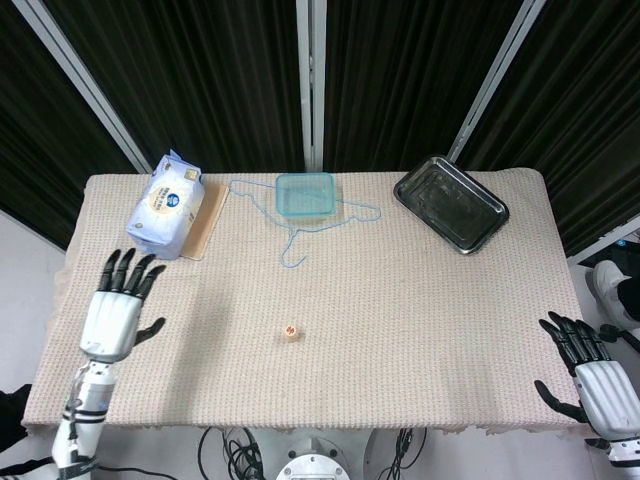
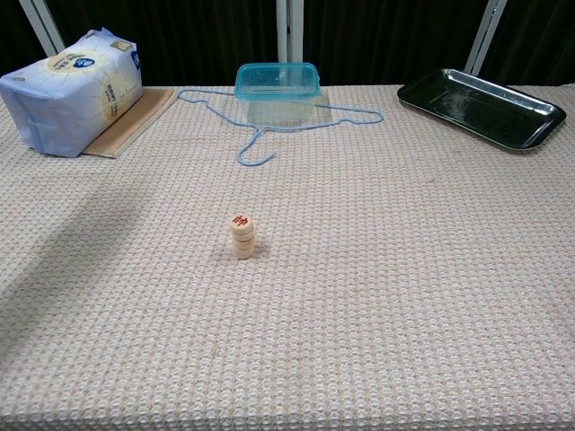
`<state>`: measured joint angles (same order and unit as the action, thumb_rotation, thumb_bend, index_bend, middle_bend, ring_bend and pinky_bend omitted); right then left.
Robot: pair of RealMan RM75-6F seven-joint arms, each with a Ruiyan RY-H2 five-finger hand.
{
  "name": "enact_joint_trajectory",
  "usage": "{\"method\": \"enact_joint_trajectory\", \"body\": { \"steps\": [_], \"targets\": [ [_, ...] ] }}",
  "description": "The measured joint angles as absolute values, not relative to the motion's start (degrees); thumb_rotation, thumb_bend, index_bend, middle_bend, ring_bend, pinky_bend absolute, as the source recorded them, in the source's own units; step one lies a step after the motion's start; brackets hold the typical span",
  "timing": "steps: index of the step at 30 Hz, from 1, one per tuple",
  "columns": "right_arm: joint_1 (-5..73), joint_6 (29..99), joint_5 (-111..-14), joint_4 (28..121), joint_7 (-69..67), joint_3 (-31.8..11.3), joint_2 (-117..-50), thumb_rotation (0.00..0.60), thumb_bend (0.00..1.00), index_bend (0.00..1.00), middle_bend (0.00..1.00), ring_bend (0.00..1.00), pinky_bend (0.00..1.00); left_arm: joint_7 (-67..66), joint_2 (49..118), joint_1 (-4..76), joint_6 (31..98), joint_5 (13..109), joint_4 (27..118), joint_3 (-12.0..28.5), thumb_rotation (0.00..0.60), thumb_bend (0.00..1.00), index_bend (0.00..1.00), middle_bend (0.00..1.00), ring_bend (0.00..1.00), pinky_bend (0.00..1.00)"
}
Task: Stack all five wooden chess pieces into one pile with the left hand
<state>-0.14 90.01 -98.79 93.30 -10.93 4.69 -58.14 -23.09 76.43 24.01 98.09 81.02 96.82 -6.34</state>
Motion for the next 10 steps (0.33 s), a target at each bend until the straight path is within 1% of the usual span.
{"method": "enact_joint_trajectory", "body": {
  "steps": [1,3,5,6,10],
  "targets": [
    [-0.26,90.20,-98.84,93.09,-10.14,4.51,-58.72,0.600,0.23,0.00,0.00,0.00,0.00,-21.84,75.51,22.07,99.24,81.68,95.67,-7.00,0.571,0.00,0.12,0.06,0.00,0.00],
    [-0.38,90.24,-98.71,92.80,-8.58,4.10,-59.70,0.600,0.23,0.00,0.00,0.00,0.00,-20.21,73.91,19.61,100.47,82.41,94.69,-7.76,0.489,0.00,0.10,0.03,0.00,0.00],
    [-0.39,90.00,-98.25,92.65,-7.37,3.79,-60.26,0.600,0.23,0.00,0.00,0.00,0.00,-18.33,72.05,17.36,101.44,83.11,93.60,-8.48,0.442,0.00,0.10,0.02,0.00,0.00],
    [-0.34,89.64,-97.75,92.64,-6.83,3.61,-60.55,0.600,0.23,0.00,0.00,0.00,0.00,-17.51,71.36,16.60,101.59,83.33,93.15,-8.76,0.429,0.00,0.09,0.02,0.00,0.00],
    [0.14,88.35,-96.29,92.86,-5.92,2.90,-61.07,0.600,0.23,0.00,0.00,0.00,0.00,-14.01,69.00,14.47,100.18,83.87,91.22,-10.01,0.422,0.00,0.09,0.02,0.00,0.00]
  ]
}}
